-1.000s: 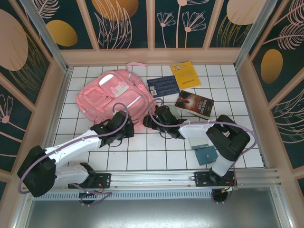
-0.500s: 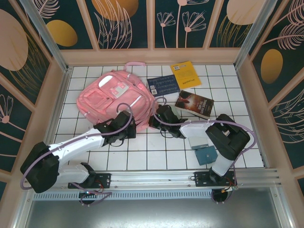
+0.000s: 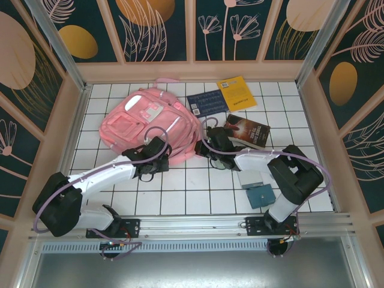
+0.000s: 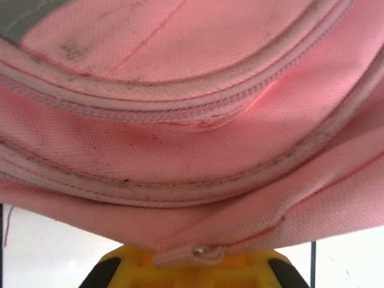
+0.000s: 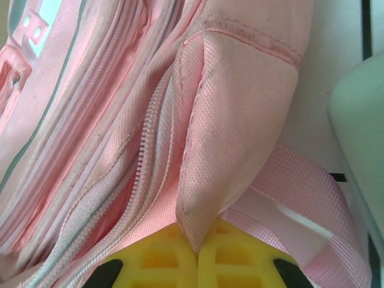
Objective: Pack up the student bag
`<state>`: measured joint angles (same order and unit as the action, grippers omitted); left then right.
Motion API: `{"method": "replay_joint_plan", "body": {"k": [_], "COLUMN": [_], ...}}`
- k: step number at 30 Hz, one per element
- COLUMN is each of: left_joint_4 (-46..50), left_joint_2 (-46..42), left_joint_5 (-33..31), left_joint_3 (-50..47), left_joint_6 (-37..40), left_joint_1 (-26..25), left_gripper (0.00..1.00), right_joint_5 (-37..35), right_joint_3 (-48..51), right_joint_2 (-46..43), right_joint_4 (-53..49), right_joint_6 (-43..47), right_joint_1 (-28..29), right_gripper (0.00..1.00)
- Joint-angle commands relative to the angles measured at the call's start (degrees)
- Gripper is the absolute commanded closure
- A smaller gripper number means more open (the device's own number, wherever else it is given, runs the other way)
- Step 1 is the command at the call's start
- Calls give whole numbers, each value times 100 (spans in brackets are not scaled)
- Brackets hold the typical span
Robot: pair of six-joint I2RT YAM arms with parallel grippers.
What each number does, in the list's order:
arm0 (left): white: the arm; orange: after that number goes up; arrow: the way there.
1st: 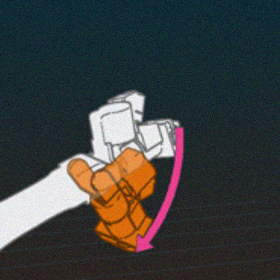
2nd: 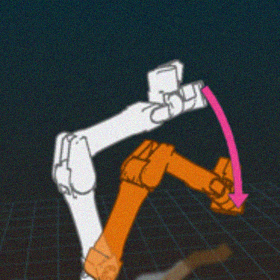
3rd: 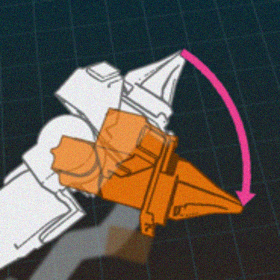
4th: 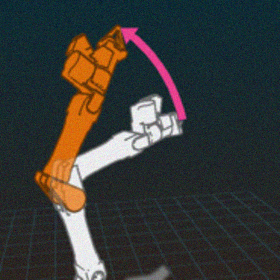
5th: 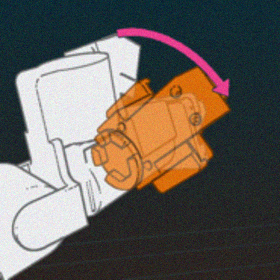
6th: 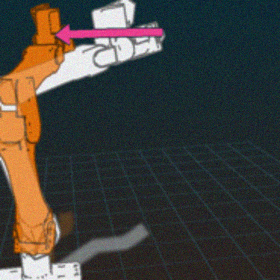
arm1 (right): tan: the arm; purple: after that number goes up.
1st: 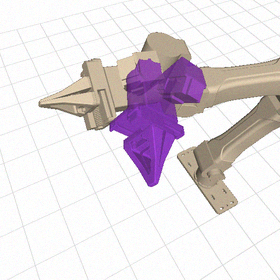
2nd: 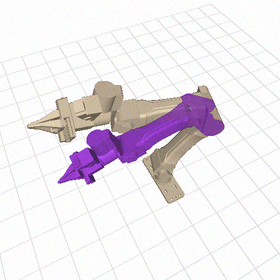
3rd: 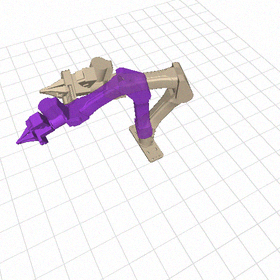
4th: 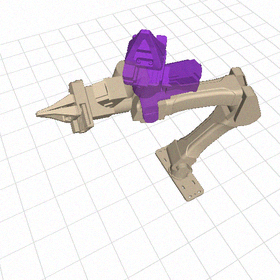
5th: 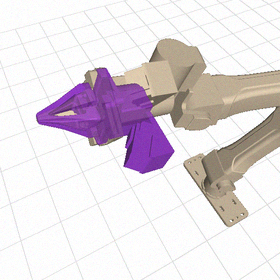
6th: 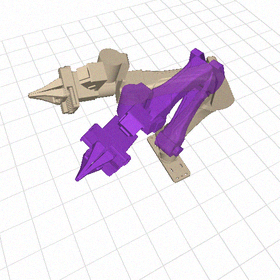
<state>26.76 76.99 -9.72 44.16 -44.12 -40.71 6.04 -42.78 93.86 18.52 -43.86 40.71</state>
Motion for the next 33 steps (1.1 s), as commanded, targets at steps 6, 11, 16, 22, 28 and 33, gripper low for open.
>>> {"method": "replay_joint_plan", "body": {"k": [6, 11, 16, 22, 28, 33], "left_joint_4": [1285, 44, 23, 695, 1505, 1469], "left_joint_2": [-303, -223, 276, 167, -37, -325], "left_joint_5": [-855, 1092, 1328, 369, -790, -976], "left_joint_3": [121, 313, 722, 621, 238, 0], "left_joint_6": [-182, 86, 342, 234, -8, -10], "left_joint_1": [527, 440, -79, -21, 669, 1219], "left_gripper": [100, 100, 100, 100, 100, 100], "right_joint_5": [-511, -255, -347, -469, -531, -529], "right_joint_3": [236, 171, 113, 169, 248, 292], "right_joint_2": [-229, -12, 12, -70, -213, -269], "right_joint_4": [149, 301, 228, 187, 178, 212], "right_joint_6": [264, 250, 316, 353, 345, 340], "right_joint_1": [-344, -294, -248, -269, -317, -346], "right_gripper": [100, 100, 100, 100, 100, 100]}}
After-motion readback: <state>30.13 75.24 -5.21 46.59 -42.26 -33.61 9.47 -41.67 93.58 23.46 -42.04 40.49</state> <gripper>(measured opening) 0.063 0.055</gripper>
